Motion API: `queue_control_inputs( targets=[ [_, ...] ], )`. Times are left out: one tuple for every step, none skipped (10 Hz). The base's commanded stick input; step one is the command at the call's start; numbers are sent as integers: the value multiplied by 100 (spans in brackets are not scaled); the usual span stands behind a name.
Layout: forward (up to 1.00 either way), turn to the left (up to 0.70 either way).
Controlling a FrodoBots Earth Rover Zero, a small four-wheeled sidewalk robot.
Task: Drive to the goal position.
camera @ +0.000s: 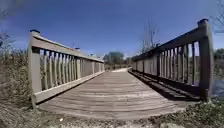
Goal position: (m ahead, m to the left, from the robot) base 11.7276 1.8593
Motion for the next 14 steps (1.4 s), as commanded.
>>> queue_control_inputs(
  targets=[
    [50,-16],
    [50,0],
    [50,0],
    [50,0],
    [50,0],
    [50,0],
    [50,0],
    [50,0],
    [50,0],
    [50,0],
    [50,0],
    [50,0],
    [50,0],
    [50,0]
  ],
)
